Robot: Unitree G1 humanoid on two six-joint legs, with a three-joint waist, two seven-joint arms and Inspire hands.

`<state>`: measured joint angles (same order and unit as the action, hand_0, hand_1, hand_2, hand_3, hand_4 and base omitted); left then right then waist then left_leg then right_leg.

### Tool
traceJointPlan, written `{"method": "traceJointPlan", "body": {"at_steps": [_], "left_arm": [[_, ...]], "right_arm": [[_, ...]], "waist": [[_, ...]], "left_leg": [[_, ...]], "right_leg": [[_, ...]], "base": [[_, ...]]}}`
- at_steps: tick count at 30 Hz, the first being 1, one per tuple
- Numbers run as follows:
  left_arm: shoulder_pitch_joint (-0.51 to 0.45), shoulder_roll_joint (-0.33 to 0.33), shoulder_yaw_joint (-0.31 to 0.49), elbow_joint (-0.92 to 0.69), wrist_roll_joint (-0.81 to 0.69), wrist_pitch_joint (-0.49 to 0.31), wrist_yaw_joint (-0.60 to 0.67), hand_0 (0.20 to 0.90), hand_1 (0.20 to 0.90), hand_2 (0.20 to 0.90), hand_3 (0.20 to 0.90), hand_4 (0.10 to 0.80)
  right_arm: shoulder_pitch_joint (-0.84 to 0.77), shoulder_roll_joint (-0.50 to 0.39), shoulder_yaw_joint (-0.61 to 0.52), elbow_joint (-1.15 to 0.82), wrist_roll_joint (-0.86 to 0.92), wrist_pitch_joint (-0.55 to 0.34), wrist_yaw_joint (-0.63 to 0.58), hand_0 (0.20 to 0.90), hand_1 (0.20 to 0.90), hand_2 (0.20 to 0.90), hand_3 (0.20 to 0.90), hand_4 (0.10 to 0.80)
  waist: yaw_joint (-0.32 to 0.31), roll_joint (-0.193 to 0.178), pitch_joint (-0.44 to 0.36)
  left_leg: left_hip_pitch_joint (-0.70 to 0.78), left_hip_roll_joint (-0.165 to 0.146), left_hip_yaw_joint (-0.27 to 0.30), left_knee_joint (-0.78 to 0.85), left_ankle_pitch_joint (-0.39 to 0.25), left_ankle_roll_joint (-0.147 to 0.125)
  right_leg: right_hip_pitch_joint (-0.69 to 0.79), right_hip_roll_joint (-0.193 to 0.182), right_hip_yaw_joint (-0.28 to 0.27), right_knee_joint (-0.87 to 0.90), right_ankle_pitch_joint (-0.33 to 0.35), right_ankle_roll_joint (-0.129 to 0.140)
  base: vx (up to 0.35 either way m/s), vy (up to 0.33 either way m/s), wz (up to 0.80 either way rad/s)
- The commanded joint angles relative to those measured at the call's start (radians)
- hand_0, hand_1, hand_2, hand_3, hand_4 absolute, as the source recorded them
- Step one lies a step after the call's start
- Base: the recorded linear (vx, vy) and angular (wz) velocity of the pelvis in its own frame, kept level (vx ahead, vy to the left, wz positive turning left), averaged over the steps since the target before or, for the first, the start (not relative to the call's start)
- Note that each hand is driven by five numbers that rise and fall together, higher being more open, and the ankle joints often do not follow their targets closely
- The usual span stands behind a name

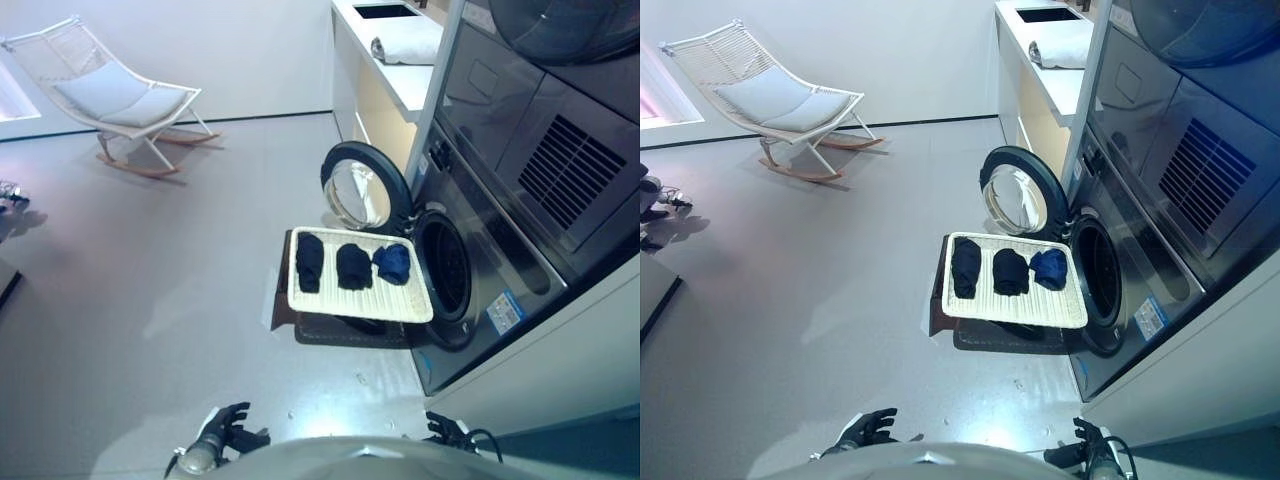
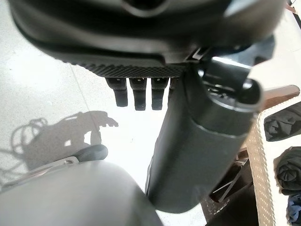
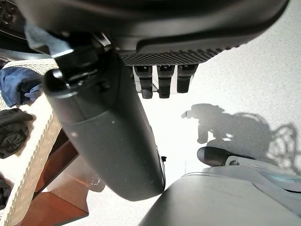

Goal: Pick up the clothes and place them into the washing machine

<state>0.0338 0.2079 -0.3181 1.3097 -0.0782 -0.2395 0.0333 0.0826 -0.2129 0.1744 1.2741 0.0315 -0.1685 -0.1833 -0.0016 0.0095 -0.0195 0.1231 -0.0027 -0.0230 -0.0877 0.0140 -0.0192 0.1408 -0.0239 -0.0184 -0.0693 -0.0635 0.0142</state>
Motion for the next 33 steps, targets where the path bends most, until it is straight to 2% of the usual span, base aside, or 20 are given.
{"method": "traceJointPlan", "body": {"at_steps": [1, 20, 30, 33], "left_arm": [[-0.038, -0.044, -0.003, 0.057, 0.02, -0.02, -0.005, 0.9, 0.9, 0.9, 0.9, 0.8], [-0.04, -0.045, 0.019, 0.069, -0.007, -0.007, -0.008, 0.9, 0.9, 0.9, 0.9, 0.8], [-0.06, -0.039, 0.011, 0.051, -0.02, -0.011, 0.007, 0.9, 0.9, 0.9, 0.9, 0.8], [-0.068, -0.038, 0.014, 0.048, -0.033, -0.011, 0.012, 0.9, 0.9, 0.9, 0.9, 0.8]], "right_arm": [[-0.042, -0.01, 0.028, 0.038, 0.002, -0.027, -0.011, 0.9, 0.9, 0.9, 0.9, 0.8], [-0.042, -0.011, 0.023, 0.033, 0.007, -0.022, -0.007, 0.9, 0.9, 0.9, 0.9, 0.8], [-0.057, -0.011, 0.029, 0.02, 0.021, -0.026, -0.011, 0.9, 0.9, 0.9, 0.9, 0.8], [-0.067, -0.013, 0.031, 0.014, 0.028, -0.031, -0.014, 0.9, 0.9, 0.9, 0.9, 0.8]], "waist": [[0.011, -0.023, -0.047], [0.006, -0.023, -0.04], [-0.001, -0.025, -0.022], [-0.005, -0.031, -0.006]], "left_leg": [[-0.035, -0.065, -0.02, 0.0, -0.06, 0.028], [-0.042, -0.059, -0.017, 0.0, -0.06, 0.027], [-0.06, -0.042, -0.021, 0.0, -0.049, 0.019], [-0.081, -0.027, -0.023, 0.036, -0.059, 0.016]], "right_leg": [[-0.064, -0.004, -0.001, -0.018, 0.087, 0.056], [-0.075, 0.004, 0.004, -0.018, 0.085, 0.052], [-0.1, 0.016, 0.003, -0.009, 0.081, 0.038], [-0.124, 0.03, 0.012, 0.025, 0.064, 0.022]], "base": [[0.0, 0.0, 0.0], [0.002, -0.008, 0.0], [0.015, -0.061, 0.0], [0.027, -0.126, 0.0]]}}
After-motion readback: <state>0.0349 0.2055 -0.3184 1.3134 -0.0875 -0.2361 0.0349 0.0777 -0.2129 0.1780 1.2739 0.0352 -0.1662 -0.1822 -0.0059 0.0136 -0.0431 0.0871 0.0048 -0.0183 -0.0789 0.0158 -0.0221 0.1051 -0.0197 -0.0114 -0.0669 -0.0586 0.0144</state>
